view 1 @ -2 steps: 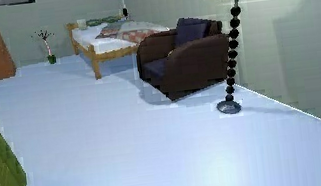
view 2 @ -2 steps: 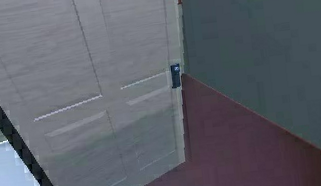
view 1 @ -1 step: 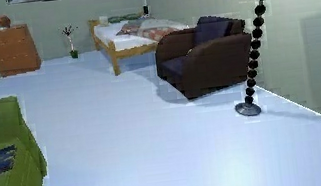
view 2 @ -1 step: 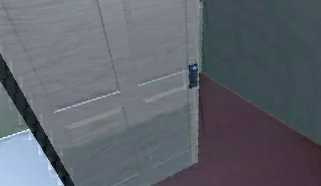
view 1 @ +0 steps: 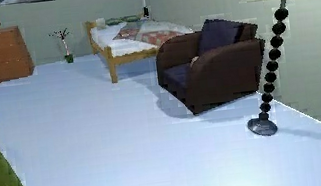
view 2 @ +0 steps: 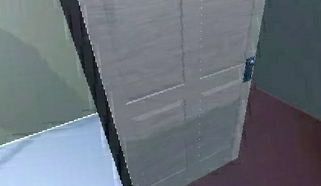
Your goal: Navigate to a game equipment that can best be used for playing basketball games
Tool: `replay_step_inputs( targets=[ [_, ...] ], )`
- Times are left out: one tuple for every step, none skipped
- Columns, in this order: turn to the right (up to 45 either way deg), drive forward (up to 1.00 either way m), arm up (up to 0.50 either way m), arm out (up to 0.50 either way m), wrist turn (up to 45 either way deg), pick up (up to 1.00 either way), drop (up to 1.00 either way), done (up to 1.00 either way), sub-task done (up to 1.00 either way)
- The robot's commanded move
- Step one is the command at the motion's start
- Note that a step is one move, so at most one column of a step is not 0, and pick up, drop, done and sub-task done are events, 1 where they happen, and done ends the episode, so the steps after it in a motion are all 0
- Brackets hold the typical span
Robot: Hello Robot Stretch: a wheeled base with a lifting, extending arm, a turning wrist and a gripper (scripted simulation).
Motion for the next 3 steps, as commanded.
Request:
replay_step_inputs(
  targets=[
    [-21.0,0.00,0.00,0.00,0.0,0.00,0.00,0.00,0.00],
    [0.0,1.00,0.00,0.00,0.0,0.00,0.00,0.00,0.00],
    [0.0,0.90,0.00,0.00,0.0,0.00,0.00,0.00,0.00]
  ],
)
